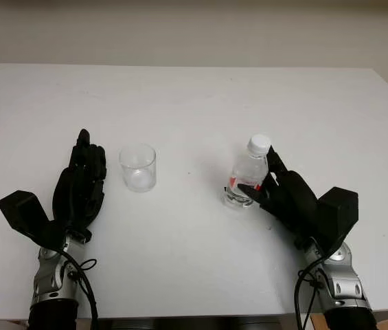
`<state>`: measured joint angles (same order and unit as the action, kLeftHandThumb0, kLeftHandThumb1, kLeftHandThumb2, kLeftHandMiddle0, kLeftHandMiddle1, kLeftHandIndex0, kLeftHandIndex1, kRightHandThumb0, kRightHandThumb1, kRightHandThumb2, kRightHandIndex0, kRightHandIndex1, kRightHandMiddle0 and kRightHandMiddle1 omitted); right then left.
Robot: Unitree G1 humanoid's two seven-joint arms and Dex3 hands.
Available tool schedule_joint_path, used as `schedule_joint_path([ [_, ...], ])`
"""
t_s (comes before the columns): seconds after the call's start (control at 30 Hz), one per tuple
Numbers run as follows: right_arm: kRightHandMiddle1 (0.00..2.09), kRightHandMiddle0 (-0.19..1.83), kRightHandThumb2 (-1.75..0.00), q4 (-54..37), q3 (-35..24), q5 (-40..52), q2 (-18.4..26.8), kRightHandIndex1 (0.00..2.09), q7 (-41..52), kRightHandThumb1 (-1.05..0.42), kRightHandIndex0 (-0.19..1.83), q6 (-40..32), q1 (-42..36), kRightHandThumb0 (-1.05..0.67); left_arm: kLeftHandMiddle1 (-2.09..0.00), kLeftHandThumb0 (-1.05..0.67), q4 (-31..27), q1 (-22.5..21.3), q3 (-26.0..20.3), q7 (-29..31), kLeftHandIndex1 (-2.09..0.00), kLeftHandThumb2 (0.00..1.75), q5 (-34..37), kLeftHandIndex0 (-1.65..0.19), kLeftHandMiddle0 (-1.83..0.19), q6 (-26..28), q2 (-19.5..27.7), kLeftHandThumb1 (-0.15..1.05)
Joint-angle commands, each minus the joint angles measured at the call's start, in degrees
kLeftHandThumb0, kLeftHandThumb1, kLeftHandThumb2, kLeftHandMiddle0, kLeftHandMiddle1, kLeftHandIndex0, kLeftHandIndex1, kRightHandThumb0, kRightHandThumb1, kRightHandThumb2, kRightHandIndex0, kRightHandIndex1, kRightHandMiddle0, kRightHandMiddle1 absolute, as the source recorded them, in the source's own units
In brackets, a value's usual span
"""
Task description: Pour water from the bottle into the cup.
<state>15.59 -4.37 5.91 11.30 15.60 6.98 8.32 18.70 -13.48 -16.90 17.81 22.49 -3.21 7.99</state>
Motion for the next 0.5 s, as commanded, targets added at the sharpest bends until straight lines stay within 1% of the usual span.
schedule_joint_path([
  [0.0, 0.0, -0.19, -0.05, 2.73, -0.11, -0.53, -0.61, 0.0, -0.53, -0.9, -0.19, 2.35, -1.25, -0.96, -0.05, -0.68, -0.21, -0.29, -0.05, -0.08, -0.06, 0.44, -0.06, 0.16, 0.15, 0.2, 0.26, 1.05],
  [0.13, 0.0, -0.19, -0.06, 4.62, 0.29, -1.14, -1.17, 0.0, -0.95, -0.91, -0.19, 6.57, -0.63, -0.97, -0.06, -0.69, -0.1, -0.49, 0.08, -0.43, -0.06, 0.44, -0.26, 0.15, 0.15, -0.01, 0.01, 1.05],
  [0.27, 0.0, -0.19, -0.06, 5.03, 0.62, -0.87, -1.48, 0.0, -0.18, -0.92, -0.19, 7.71, -0.42, -0.99, -0.05, -0.69, -0.14, -0.47, 0.22, -0.41, -0.06, 0.44, -0.24, 0.15, 0.15, -0.27, -0.06, 1.05],
  [0.47, 0.0, -0.19, -0.06, 5.83, 2.1, -1.72, -0.7, 0.0, 2.67, -0.92, -0.19, 10.34, 0.36, -1.0, -0.05, -0.69, -0.37, -0.18, 0.02, -0.4, -0.06, 0.43, 0.03, 0.15, 0.15, -0.11, 0.0, 1.05],
])
